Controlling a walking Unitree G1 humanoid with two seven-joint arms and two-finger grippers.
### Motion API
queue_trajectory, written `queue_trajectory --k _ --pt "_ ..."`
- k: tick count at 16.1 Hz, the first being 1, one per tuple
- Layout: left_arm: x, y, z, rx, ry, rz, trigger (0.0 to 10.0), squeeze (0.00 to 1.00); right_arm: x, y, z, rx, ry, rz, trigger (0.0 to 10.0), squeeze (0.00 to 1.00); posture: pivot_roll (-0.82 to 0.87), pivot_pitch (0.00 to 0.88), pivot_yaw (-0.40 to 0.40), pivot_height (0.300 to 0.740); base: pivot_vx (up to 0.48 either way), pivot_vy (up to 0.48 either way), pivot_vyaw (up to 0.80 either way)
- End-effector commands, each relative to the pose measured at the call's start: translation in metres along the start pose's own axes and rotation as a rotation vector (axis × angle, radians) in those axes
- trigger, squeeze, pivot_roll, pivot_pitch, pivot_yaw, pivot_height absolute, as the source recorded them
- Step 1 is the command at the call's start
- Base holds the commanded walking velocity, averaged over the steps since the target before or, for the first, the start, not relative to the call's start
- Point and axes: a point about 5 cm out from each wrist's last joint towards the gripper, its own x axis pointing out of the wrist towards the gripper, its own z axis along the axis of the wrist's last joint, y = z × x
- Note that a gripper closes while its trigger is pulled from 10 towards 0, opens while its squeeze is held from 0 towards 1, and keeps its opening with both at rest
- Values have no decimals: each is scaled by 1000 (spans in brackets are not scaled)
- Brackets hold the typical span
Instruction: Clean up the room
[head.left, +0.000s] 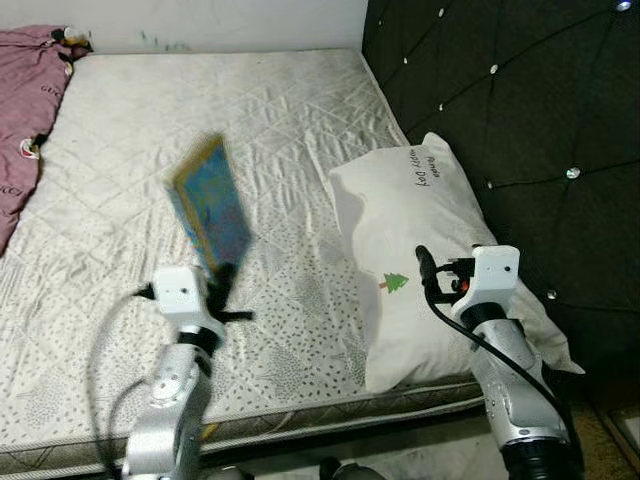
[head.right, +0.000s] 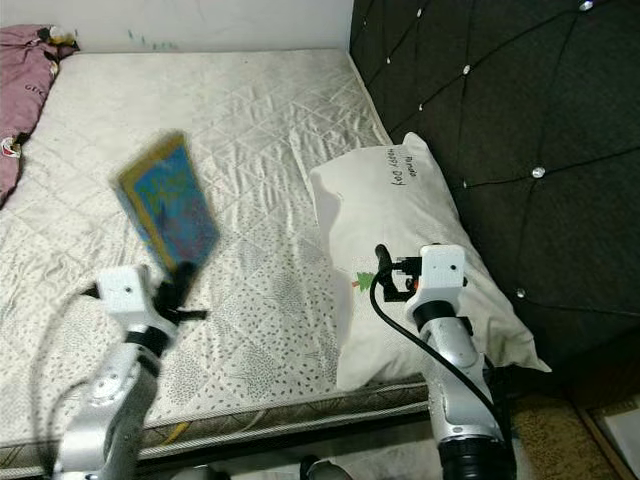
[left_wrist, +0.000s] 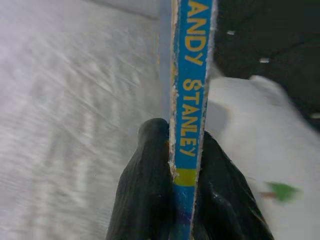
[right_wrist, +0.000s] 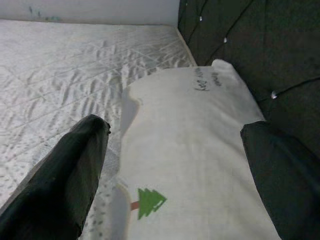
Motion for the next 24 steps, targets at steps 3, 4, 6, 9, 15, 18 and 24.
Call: queue_trajectory --k 3,4,6,9,15,18,24 --pt "-6 -5 3 -91 -30 -68 10000 0 -5 -5 -2 9 10 -18 10000 0 -21 156 -46 740 0 0 0" --pt "-7 -8 3 -100 -38 -80 10000 0 -5 -5 -3 6 11 -20 10000 0 -23 161 -47 740 0 0 0" --pt "-7 -9 4 -93 -32 -97 10000 0 -6 -4 -3 6 9 -19 10000 0 -20 163 -44 740 0 0 0" --pt "-8 -12 -3 -94 6 -97 10000 0 -4 2 -1 27 -7 -15 10000 0 -13 170 -41 740 0 0 0" --pt "-10 -8 -10 -119 66 -98 10000 0 4 16 7 60 -33 39 10000 0 -14 175 -30 740 0 0 0" --pt "-7 -7 -7 -118 44 -88 10000 0 5 21 8 76 -34 61 10000 0 -18 183 -36 740 0 0 0" --pt "-6 -5 -6 -114 48 -76 10000 0 5 19 7 74 -23 56 10000 0 -21 189 -33 740 0 0 0"
